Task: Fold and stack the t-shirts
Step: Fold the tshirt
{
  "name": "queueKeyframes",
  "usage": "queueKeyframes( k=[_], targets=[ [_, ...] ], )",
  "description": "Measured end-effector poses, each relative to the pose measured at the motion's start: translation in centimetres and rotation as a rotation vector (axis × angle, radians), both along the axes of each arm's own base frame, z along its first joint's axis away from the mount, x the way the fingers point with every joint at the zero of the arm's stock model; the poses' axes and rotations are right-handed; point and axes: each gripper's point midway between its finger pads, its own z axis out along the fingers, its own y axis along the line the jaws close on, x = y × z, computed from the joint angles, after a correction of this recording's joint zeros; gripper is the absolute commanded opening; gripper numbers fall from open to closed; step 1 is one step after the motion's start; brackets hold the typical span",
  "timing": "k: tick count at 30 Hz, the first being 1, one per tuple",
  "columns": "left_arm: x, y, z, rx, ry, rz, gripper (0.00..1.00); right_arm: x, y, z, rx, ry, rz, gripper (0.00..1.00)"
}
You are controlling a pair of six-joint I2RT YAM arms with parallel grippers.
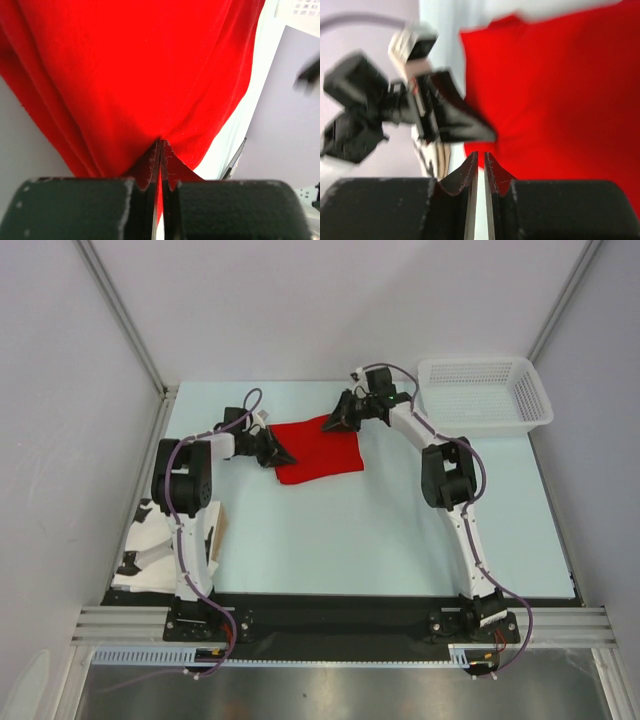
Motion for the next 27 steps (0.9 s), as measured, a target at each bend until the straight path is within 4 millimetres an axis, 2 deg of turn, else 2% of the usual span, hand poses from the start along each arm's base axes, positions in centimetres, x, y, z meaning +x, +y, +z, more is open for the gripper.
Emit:
queueKeyframes(
  k=[3, 6, 8, 10, 13, 16, 19, 20, 22, 24, 25, 26, 27],
  targets=[
    [0.0, 0.0, 0.0, 0.001, 0.002, 0.001, 0.04, -3.0, 1.8, 0.0, 0.023, 0.021, 0.106, 0.15],
    [0.1, 0.0, -0.1, 0.003, 0.005, -0.003, 0.04, -6.0, 2.8, -1.6, 0.025, 0.084, 0.194, 0.13],
    [0.2, 0.0, -0.1, 0.001, 0.010, -0.006, 0.05, -7.1, 2.4, -3.0, 0.016, 0.126, 0.213, 0.13],
    [0.3, 0.0, -0.1, -0.004, 0.019, -0.009, 0.04, -7.7, 1.1, -4.9, 0.001, 0.167, 0.208, 0.13],
    [0.3, 0.0, -0.1, -0.003, 0.022, -0.012, 0.04, -8.4, -2.2, -7.5, -0.012, 0.248, 0.168, 0.13],
    [0.4, 0.0, 0.0, 0.001, 0.026, -0.016, 0.05, -8.8, -6.5, -7.6, -0.008, 0.282, 0.108, 0.13],
    [0.5, 0.0, 0.1, 0.005, 0.024, -0.019, 0.23, -8.2, -10.6, -7.3, -0.039, 0.262, 0.037, 0.14],
    [0.5, 0.0, 0.2, 0.003, 0.021, -0.020, 0.38, -7.8, -12.0, -7.1, -0.060, 0.242, 0.014, 0.16],
    [0.6, 0.0, 1.0, 0.007, 0.002, -0.022, 0.49, -7.1, -13.9, -6.5, -0.099, 0.207, -0.017, 0.22],
    [1.0, 0.4, 2.0, 0.052, -0.041, -0.013, 0.57, -7.1, -14.3, -5.4, -0.132, 0.174, -0.020, 0.29],
    [1.3, 0.9, 2.6, 0.086, -0.064, -0.002, 0.60, -7.3, -14.0, -4.8, -0.141, 0.161, -0.014, 0.31],
    [1.6, 1.4, 3.3, 0.119, -0.092, 0.010, 0.69, -7.5, -13.5, -3.9, -0.151, 0.141, -0.002, 0.36],
    [2.0, 2.0, 4.3, 0.155, -0.127, 0.021, 0.72, -7.8, -12.7, -3.1, -0.160, 0.116, 0.013, 0.38]
  ],
)
